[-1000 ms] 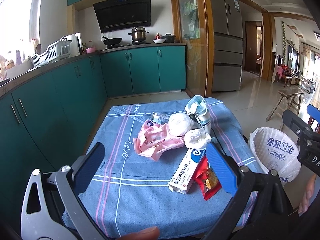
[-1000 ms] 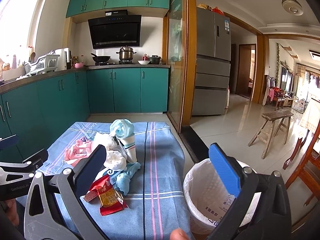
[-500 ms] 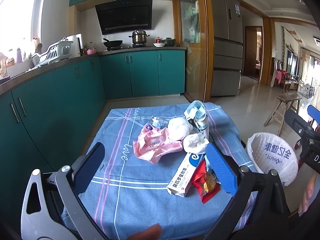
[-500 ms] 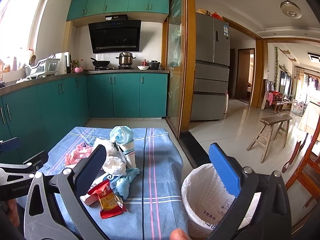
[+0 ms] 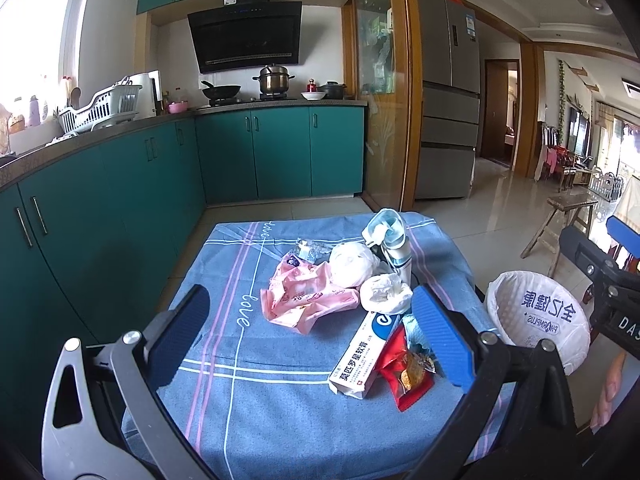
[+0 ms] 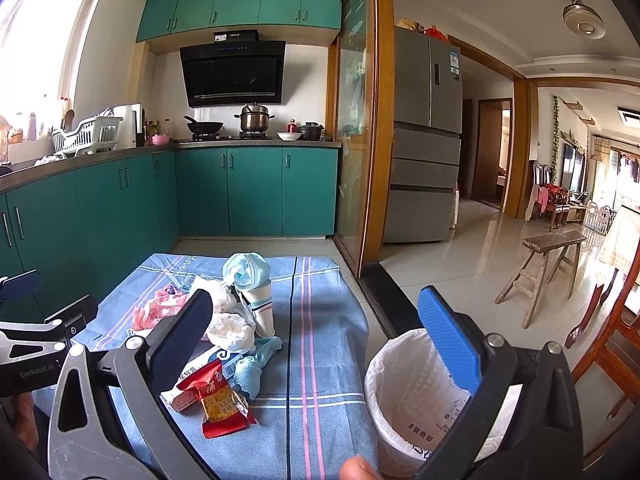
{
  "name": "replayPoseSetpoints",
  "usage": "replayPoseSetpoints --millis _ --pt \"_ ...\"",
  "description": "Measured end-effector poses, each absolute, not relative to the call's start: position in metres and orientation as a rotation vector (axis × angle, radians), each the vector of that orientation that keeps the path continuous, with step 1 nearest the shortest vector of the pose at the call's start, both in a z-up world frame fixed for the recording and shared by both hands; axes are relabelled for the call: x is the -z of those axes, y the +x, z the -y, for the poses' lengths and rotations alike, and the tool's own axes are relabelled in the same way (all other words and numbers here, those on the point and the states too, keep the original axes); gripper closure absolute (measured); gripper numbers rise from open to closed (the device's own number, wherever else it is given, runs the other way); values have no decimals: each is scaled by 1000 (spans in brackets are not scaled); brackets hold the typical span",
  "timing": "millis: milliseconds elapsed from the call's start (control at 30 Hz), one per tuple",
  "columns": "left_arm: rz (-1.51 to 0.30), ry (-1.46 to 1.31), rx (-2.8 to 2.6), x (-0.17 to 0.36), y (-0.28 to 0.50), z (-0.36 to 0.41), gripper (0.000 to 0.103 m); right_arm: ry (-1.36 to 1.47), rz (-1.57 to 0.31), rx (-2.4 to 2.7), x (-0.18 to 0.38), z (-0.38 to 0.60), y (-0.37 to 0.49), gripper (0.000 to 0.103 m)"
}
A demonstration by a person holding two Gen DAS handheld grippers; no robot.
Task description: Collect trash
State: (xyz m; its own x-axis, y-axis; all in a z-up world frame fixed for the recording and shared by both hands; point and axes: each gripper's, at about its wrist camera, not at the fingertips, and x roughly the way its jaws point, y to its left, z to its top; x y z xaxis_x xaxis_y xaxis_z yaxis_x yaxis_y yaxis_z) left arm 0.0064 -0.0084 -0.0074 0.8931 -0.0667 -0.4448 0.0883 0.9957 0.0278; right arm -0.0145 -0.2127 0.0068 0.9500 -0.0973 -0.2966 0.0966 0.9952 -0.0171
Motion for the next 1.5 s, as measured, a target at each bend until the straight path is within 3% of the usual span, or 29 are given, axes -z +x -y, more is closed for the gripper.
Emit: replayPoseSetpoints --millis 933,1300,1500 --pt "-442 45 84 15 2 11 3 10 -289 110 -2 219 -18 3" --pt "-480 75 54 27 12 11 3 -32 -153 212 9 217 -26 3" --pt "-585 22 53 44 32 -7 3 -46 -272 187 16 218 -1 3"
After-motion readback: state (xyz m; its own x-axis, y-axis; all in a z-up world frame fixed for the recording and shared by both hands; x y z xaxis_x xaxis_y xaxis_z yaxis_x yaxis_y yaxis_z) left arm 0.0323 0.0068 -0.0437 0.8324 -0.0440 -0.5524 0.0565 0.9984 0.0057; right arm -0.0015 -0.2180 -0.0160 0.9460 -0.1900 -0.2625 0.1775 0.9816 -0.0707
